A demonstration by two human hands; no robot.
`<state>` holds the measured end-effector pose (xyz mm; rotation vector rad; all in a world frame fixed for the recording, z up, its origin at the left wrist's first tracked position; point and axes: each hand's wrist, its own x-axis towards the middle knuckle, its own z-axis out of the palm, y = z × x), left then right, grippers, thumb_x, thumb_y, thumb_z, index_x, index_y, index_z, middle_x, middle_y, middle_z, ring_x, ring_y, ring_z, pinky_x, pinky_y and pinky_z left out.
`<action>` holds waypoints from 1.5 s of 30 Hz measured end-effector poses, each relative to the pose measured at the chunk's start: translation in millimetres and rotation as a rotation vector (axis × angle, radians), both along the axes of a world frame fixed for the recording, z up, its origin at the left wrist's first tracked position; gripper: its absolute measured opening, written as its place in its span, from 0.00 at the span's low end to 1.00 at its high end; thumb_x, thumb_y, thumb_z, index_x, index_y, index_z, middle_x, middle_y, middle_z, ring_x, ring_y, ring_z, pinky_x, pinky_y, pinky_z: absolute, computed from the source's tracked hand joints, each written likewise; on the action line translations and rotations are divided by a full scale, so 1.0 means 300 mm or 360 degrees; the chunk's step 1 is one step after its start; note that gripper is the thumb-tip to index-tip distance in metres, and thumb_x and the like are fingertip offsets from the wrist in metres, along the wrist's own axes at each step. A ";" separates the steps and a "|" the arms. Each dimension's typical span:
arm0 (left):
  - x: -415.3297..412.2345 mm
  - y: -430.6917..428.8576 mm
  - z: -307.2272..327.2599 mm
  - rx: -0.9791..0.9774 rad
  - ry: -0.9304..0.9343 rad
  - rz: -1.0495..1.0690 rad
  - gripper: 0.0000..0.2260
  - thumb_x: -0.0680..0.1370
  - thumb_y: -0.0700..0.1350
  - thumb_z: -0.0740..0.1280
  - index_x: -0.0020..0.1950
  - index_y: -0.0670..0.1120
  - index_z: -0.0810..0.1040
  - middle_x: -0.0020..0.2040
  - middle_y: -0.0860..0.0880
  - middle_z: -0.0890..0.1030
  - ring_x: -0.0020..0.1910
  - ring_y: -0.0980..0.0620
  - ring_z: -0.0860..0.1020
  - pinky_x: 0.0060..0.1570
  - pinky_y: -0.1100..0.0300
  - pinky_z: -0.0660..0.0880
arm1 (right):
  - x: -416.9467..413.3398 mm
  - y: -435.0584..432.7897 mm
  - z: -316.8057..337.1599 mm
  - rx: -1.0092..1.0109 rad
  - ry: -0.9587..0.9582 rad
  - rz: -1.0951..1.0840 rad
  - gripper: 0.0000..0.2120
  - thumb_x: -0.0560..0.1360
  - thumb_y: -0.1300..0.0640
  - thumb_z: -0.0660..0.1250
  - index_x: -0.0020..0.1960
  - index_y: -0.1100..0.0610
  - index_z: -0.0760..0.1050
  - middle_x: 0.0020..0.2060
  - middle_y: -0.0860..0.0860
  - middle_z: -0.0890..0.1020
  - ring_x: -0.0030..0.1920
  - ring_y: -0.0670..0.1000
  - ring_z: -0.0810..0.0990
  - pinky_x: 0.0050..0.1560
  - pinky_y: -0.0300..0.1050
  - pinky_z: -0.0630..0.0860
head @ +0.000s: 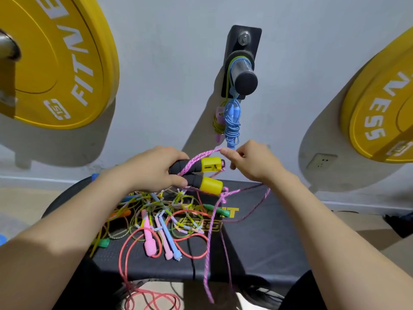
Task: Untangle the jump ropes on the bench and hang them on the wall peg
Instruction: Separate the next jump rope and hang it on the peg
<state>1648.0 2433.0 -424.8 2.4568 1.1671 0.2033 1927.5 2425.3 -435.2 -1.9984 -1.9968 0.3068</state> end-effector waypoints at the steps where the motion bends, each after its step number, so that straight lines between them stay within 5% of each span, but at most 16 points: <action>1: 0.000 0.000 -0.008 0.0095 0.0119 0.0084 0.10 0.76 0.54 0.78 0.49 0.57 0.78 0.42 0.56 0.82 0.44 0.50 0.80 0.47 0.49 0.79 | 0.004 -0.001 -0.005 -0.0145 0.0218 0.0062 0.32 0.81 0.31 0.60 0.38 0.54 0.85 0.19 0.46 0.71 0.24 0.45 0.71 0.29 0.43 0.68; 5: 0.003 0.003 -0.033 0.0150 0.0342 0.0228 0.10 0.76 0.57 0.75 0.49 0.58 0.76 0.43 0.57 0.80 0.46 0.48 0.81 0.48 0.50 0.79 | 0.032 -0.001 -0.002 -0.0393 0.1105 0.0067 0.15 0.85 0.48 0.64 0.47 0.56 0.80 0.25 0.48 0.66 0.25 0.48 0.59 0.25 0.39 0.56; 12: 0.032 -0.028 -0.039 -0.0251 0.0243 -0.0134 0.10 0.75 0.52 0.79 0.51 0.54 0.81 0.43 0.55 0.85 0.43 0.51 0.82 0.49 0.47 0.80 | 0.026 -0.001 0.052 -0.0302 0.1784 0.0286 0.05 0.74 0.58 0.76 0.39 0.54 0.84 0.28 0.47 0.70 0.28 0.46 0.63 0.28 0.36 0.61; 16: 0.058 -0.051 -0.013 -0.0570 -0.0284 -0.0386 0.12 0.76 0.47 0.80 0.57 0.48 0.84 0.49 0.45 0.87 0.48 0.40 0.85 0.50 0.41 0.81 | 0.021 0.015 0.007 0.0302 0.1389 0.0204 0.05 0.76 0.55 0.79 0.45 0.57 0.88 0.33 0.49 0.83 0.32 0.42 0.75 0.35 0.34 0.72; 20: 0.071 -0.054 0.022 -0.0682 -0.0834 -0.0251 0.10 0.78 0.40 0.77 0.59 0.45 0.84 0.46 0.50 0.89 0.41 0.57 0.83 0.43 0.56 0.81 | 0.019 0.030 -0.032 0.0272 0.0822 0.0293 0.09 0.78 0.61 0.75 0.46 0.69 0.83 0.36 0.55 0.81 0.41 0.48 0.77 0.40 0.49 0.74; 22: 0.066 -0.031 0.020 -0.0525 -0.0923 -0.0011 0.08 0.80 0.44 0.75 0.58 0.47 0.84 0.46 0.50 0.89 0.41 0.57 0.82 0.43 0.49 0.82 | -0.003 0.018 -0.041 0.0126 0.0444 0.0386 0.08 0.81 0.65 0.70 0.52 0.70 0.83 0.46 0.58 0.85 0.50 0.54 0.83 0.51 0.50 0.78; 23: 0.063 -0.014 0.014 -0.0404 -0.0903 0.0145 0.07 0.80 0.47 0.75 0.57 0.48 0.84 0.45 0.50 0.89 0.40 0.56 0.82 0.42 0.48 0.80 | -0.021 0.005 -0.043 0.0042 0.0431 0.0451 0.08 0.83 0.63 0.68 0.54 0.67 0.84 0.46 0.54 0.87 0.50 0.52 0.84 0.52 0.50 0.78; 25: 0.055 0.017 -0.008 -0.0144 -0.0794 0.0441 0.08 0.79 0.54 0.74 0.54 0.51 0.82 0.41 0.53 0.86 0.39 0.56 0.82 0.39 0.54 0.74 | -0.078 -0.039 -0.025 -0.0203 0.0538 0.0566 0.12 0.86 0.56 0.65 0.48 0.55 0.86 0.30 0.38 0.81 0.34 0.38 0.78 0.40 0.37 0.74; 28: 0.052 0.048 -0.043 0.0000 -0.0640 0.0744 0.17 0.78 0.60 0.73 0.54 0.48 0.76 0.44 0.50 0.82 0.41 0.52 0.80 0.35 0.57 0.68 | -0.170 -0.072 -0.010 -0.0250 0.0365 0.0716 0.24 0.87 0.52 0.63 0.31 0.50 0.70 0.25 0.44 0.67 0.27 0.44 0.66 0.33 0.39 0.64; 31: 0.048 0.060 -0.067 0.0101 -0.0570 0.0782 0.24 0.78 0.61 0.73 0.58 0.44 0.68 0.47 0.48 0.79 0.42 0.55 0.77 0.34 0.58 0.67 | -0.207 -0.095 0.027 -0.0058 0.0110 0.0862 0.25 0.86 0.53 0.64 0.31 0.52 0.65 0.26 0.49 0.65 0.27 0.48 0.63 0.32 0.44 0.60; 35: 0.036 0.062 -0.077 0.0243 -0.0400 0.0661 0.24 0.76 0.60 0.76 0.57 0.46 0.70 0.44 0.48 0.78 0.40 0.54 0.75 0.34 0.57 0.65 | -0.182 -0.117 0.072 0.0001 0.0240 0.0943 0.22 0.83 0.54 0.69 0.33 0.62 0.73 0.28 0.62 0.70 0.30 0.50 0.62 0.33 0.48 0.60; 38: 0.032 0.054 -0.062 0.0181 -0.0249 0.0363 0.18 0.74 0.61 0.77 0.54 0.52 0.79 0.43 0.51 0.81 0.42 0.51 0.79 0.38 0.54 0.73 | -0.132 -0.115 0.088 0.0168 0.0261 0.0834 0.17 0.81 0.49 0.71 0.39 0.59 0.82 0.29 0.57 0.74 0.30 0.49 0.66 0.33 0.49 0.66; 42: 0.049 0.014 -0.037 -0.0303 -0.0320 -0.0107 0.10 0.77 0.58 0.76 0.54 0.57 0.82 0.40 0.57 0.84 0.37 0.60 0.79 0.36 0.64 0.72 | -0.054 -0.093 0.096 0.0477 -0.0094 0.0420 0.18 0.77 0.36 0.72 0.48 0.51 0.85 0.36 0.50 0.83 0.41 0.56 0.80 0.39 0.53 0.76; 45: 0.067 0.002 -0.029 -0.0424 -0.0211 -0.0208 0.12 0.77 0.54 0.77 0.57 0.51 0.83 0.45 0.50 0.86 0.44 0.49 0.84 0.43 0.53 0.79 | -0.048 -0.086 0.079 0.0696 -0.0263 0.0357 0.25 0.72 0.28 0.70 0.44 0.50 0.82 0.36 0.48 0.83 0.41 0.57 0.80 0.36 0.50 0.74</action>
